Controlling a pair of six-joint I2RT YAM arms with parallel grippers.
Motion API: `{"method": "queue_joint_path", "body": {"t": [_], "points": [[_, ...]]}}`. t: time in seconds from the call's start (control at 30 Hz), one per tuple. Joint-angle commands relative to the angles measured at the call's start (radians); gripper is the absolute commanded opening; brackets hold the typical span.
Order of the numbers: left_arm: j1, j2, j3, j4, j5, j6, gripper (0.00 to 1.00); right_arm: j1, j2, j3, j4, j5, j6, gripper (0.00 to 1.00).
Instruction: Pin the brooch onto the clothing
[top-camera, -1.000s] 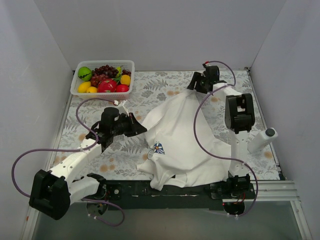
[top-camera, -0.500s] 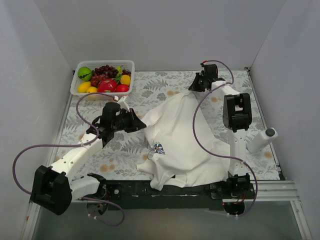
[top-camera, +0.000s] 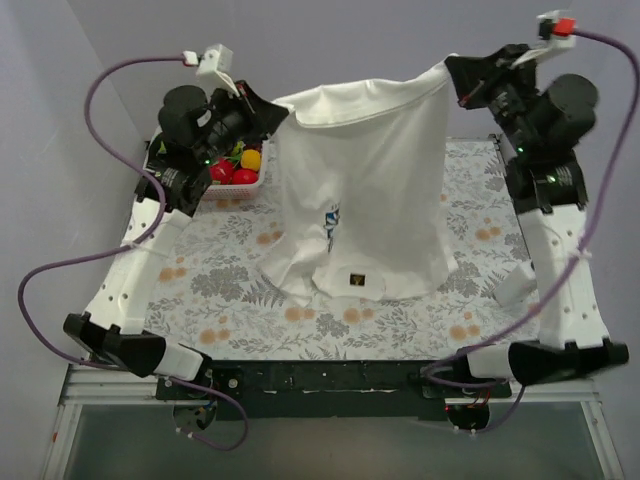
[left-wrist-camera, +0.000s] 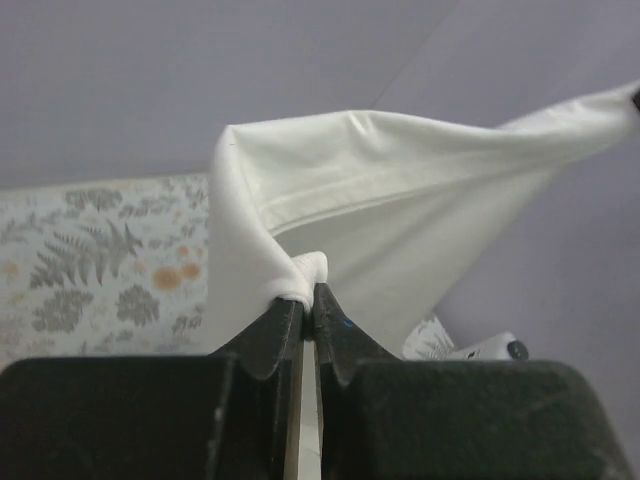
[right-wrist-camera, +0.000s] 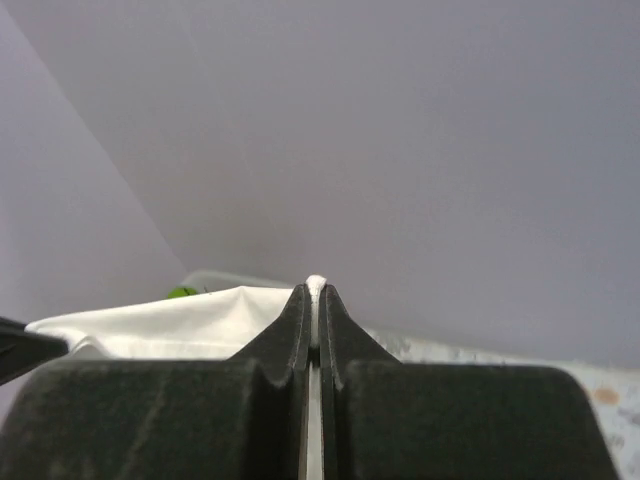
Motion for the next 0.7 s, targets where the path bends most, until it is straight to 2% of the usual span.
{"method": "queue_joint_path", "body": {"t": [0.0,0.13,0.3,0.47,0.67], "points": [[0.006,-0.112,0.159,-0.046,-0.023,0.029,0.00,-0.005,-0.203,-0.054,0.043,0.067,-0.033,0.01],[0.005,-0.206,0.149,-0.040,0.074,-0.002,0.00,-0.004,-0.365,-0.120,0.062,0.083,-0.036,0.01],[0.006,-0.327,0.098,-0.040,0.120,-0.022,0.00,-0.004,-0.540,-0.209,0.092,0.090,-0.021,0.01],[0.005,-0.361,0.187,-0.074,0.140,-0.027,0.00,-0.004,-0.598,-0.200,0.073,0.089,-0.030,0.01],[0.006,-0.287,0.250,-0.120,0.128,-0.013,0.00,-0.004,-0.583,-0.202,0.054,0.144,-0.061,0.01]]}}
